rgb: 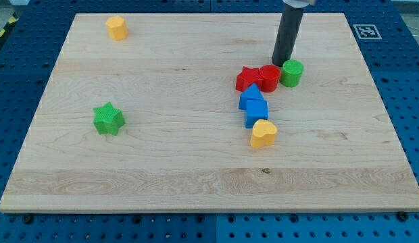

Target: Drag the green star towards the left side of the red star

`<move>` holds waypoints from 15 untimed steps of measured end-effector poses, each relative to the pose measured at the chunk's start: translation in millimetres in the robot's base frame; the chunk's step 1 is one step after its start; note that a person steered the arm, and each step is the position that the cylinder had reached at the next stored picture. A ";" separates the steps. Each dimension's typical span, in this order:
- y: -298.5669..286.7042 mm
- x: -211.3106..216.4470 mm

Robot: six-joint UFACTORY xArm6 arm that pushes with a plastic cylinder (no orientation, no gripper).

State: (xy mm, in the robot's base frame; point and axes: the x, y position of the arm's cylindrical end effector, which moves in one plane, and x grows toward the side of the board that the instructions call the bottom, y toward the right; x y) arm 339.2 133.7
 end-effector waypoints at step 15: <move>-71.4 -20.5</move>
State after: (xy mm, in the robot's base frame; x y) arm 318.6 62.3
